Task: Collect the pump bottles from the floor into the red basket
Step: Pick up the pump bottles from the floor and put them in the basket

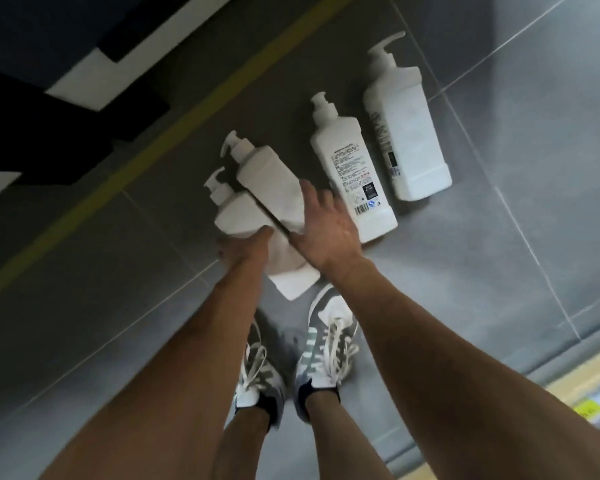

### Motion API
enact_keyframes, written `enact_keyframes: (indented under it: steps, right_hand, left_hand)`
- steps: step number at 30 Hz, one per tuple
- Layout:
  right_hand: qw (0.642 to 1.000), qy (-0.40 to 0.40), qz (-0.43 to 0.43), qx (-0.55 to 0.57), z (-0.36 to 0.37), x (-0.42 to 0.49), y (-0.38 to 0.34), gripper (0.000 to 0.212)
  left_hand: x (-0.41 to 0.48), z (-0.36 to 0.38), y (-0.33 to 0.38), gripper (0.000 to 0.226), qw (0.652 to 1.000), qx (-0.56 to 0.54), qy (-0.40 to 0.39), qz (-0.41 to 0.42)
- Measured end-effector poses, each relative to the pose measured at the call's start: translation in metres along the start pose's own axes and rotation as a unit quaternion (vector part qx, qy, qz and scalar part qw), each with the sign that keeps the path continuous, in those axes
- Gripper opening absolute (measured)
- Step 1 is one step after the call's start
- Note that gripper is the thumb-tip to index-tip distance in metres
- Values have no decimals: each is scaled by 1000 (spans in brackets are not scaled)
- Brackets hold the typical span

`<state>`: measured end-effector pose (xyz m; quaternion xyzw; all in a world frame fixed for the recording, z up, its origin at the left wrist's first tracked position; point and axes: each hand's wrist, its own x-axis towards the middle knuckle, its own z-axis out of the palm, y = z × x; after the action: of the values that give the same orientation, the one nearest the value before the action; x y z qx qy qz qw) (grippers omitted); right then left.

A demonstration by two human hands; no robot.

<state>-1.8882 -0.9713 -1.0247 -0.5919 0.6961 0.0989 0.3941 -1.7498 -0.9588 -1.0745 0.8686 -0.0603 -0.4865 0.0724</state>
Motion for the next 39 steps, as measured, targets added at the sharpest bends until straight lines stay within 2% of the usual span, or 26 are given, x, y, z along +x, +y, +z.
enact_keyframes:
  steps: [2,3,4,5,6,7,8,9,10,14,18,20,22,29,32,39]
  right_hand:
    - [1000,11,4,-12,14,18,-3,94]
    - [1000,17,11,-14,20,24,-4,96]
    - [999,24,17,-14,24,30,-4,98]
    - [999,30,23,-9,28,35,-4,99]
    - [999,31,30,-2,31,39,-3,97]
    - [999,32,38,5,33,42,-3,95]
    - [998,33,43,10,33,44,-2,93]
    - [998,30,48,16,31,45,-2,91]
    - [998,24,53,23,27,44,-3,90]
    - [993,10,89,76,0,17,-3,88]
    - [980,32,130,148,-44,-52,-13,82]
    - [974,27,150,170,-77,-95,-24,85]
    - [969,23,166,181,-117,-144,-38,89]
    - [957,31,205,202,-259,-351,-123,78]
    - [959,36,196,202,-305,-415,-160,79]
    - [980,51,111,158,-397,-525,-235,74]
  left_hand:
    - [14,21,-4,96,998,-43,-37,-31]
    - [1,25,7,77,994,-55,-87,-48]
    - [2,29,6,46,991,-70,-96,-58]
    - [2,33,5,28,991,-86,-70,-70]
    - [2,35,1,36,993,-94,-32,-57]
    - [-4,31,1,60,991,-124,0,-57]
    - [-10,28,1,85,993,-106,35,-38]
    - [-6,24,3,100,994,-90,52,-13]
    - [-8,19,5,105,996,-69,57,-1]
    - [-26,-15,10,100,997,24,42,53]
    - [-80,-66,22,101,991,81,39,103]
    - [-128,-101,37,104,988,107,45,100]
    - [-184,-139,54,96,988,109,42,100]
    - [-403,-296,89,78,977,131,21,167]
    - [-476,-353,95,72,974,111,19,197]
    - [-594,-463,83,65,963,73,19,259]
